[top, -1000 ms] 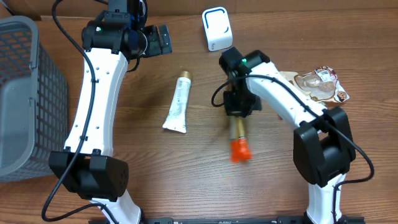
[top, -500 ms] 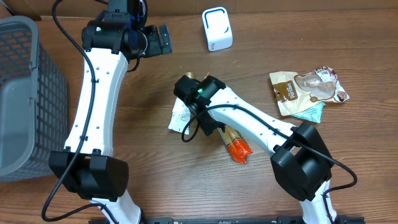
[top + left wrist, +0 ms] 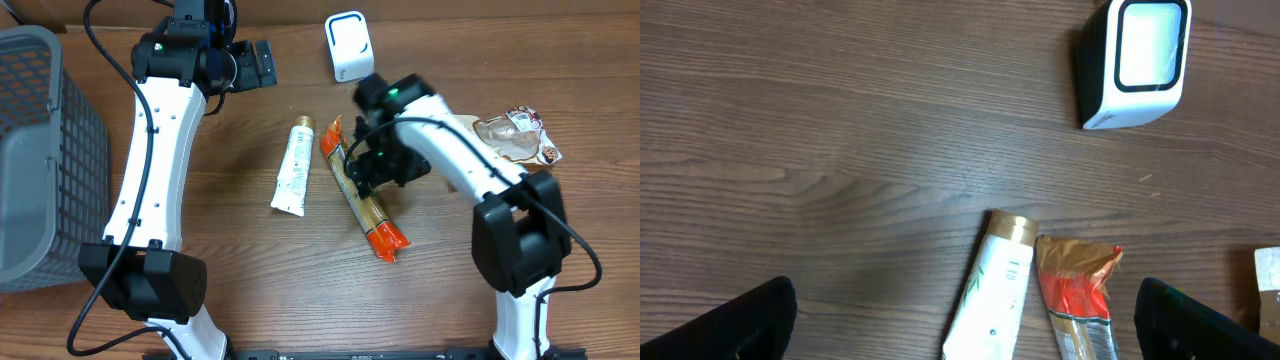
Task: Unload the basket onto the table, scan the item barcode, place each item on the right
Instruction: 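Lift and rotate the spaghetti package with the right gripper, then hold the spaghetti package barcode against the white scanner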
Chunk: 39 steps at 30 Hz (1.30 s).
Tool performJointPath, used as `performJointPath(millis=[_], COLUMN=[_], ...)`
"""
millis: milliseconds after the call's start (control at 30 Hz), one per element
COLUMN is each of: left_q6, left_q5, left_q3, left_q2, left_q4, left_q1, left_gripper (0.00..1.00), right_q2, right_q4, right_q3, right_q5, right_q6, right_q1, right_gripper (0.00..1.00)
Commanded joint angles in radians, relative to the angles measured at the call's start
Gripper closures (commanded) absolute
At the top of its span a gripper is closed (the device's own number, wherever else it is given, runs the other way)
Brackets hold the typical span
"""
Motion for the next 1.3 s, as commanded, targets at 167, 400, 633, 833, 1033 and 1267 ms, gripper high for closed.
performJointPath(millis=[167, 400, 633, 833, 1033, 1267], left_q6=[0.001, 0.001, 0.001, 0.001, 0.001, 0.001], left_q5=[-0.003, -0.003, -0.003, -0.003, -0.003, -0.003], left_q3=[0.01, 0.01, 0.01, 0.01, 0.01, 0.01], left_q2=[0.0, 0.0, 0.0, 0.0, 0.0, 0.0], left_q4=[0.0, 0.0, 0.0, 0.0, 0.0, 0.0], left_q1=[-0.001, -0.001, -0.001, -0.001, -0.001, -0.001], left_gripper=[0.0, 0.01, 0.0, 0.0, 0.0, 0.0], right_q2=[-0.046, -0.046, -0.046, -0.046, -0.046, -0.093], right_q4=[0.064, 0.173, 0.214, 0.233, 0.258, 0.259], right_q3=[-0.146, -0.248, -0.269, -0.268, -0.255, -0.21], right_q5=[-0.138, -0.18, -0.187, -0.222, -0.311, -0.448], right_q6=[-0.108, -0.108, -0.104, -0.104, -0.104, -0.109], right_q1=[0.02, 0.028, 0.028, 0.026, -0.006, -0.106], right_gripper=[0.08, 0.13, 0.44, 0.72, 0.96, 0.96])
